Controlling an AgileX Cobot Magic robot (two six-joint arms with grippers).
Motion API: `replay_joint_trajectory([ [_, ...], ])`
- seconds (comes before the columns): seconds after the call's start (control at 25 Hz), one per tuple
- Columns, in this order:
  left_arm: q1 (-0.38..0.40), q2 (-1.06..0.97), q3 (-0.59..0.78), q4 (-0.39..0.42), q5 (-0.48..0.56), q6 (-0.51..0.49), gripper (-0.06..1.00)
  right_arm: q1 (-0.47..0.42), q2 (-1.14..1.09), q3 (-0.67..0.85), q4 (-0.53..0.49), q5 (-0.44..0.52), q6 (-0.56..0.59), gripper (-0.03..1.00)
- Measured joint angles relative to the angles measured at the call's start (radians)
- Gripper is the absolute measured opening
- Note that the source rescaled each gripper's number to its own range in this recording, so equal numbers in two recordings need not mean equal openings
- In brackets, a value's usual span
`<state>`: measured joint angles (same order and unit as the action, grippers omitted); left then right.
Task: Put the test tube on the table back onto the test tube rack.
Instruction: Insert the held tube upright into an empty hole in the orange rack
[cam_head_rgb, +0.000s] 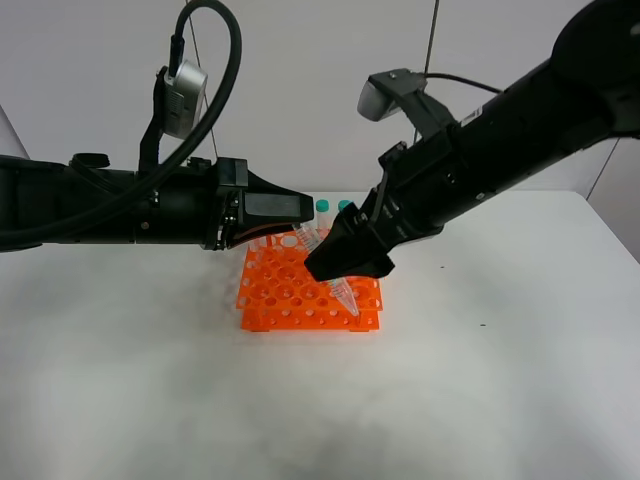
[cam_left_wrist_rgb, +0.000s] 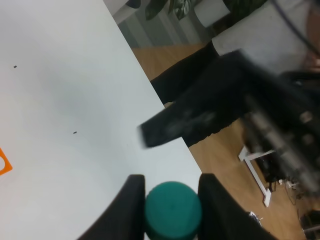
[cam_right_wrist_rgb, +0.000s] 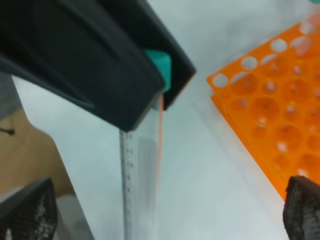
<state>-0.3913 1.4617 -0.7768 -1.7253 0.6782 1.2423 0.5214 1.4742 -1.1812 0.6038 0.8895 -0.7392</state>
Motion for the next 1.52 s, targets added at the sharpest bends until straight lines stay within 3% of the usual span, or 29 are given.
replay_joint_trajectory([
  [0.16,0.0,0.0,0.0,0.0,0.0,0.0,0.0,0.0,-0.021,-0.115,-0.222,0.158,0.201,0.97],
  [0.32,0.0,0.0,0.0,0.001,-0.001,0.0,0.0,-0.057,-0.026,-0.152,-0.343,0.156,0.331,0.95],
  [0.52,0.0,0.0,0.0,0.001,-0.009,0.0,0.0,-0.276,0.028,-0.156,-0.406,0.126,0.488,0.95],
  [0.64,0.0,0.0,0.0,0.001,-0.011,0.0,0.0,-0.397,0.073,-0.156,-0.421,0.136,0.521,0.95],
  [0.8,0.0,0.0,0.0,0.001,-0.022,0.0,0.0,-0.497,0.084,-0.156,-0.441,0.19,0.578,0.95],
  [1.0,0.0,0.0,0.0,0.0,-0.027,0.0,0.0,-0.52,0.084,-0.155,-0.508,0.312,0.633,0.95],
  [1.28,0.0,0.0,0.0,0.0,-0.028,0.0,0.0,-0.523,0.052,-0.085,-0.56,0.326,0.692,0.94],
  [1.52,0.0,0.0,0.0,0.0,-0.028,0.0,0.0,-0.523,-0.115,0.087,-0.577,0.325,0.715,0.94],
])
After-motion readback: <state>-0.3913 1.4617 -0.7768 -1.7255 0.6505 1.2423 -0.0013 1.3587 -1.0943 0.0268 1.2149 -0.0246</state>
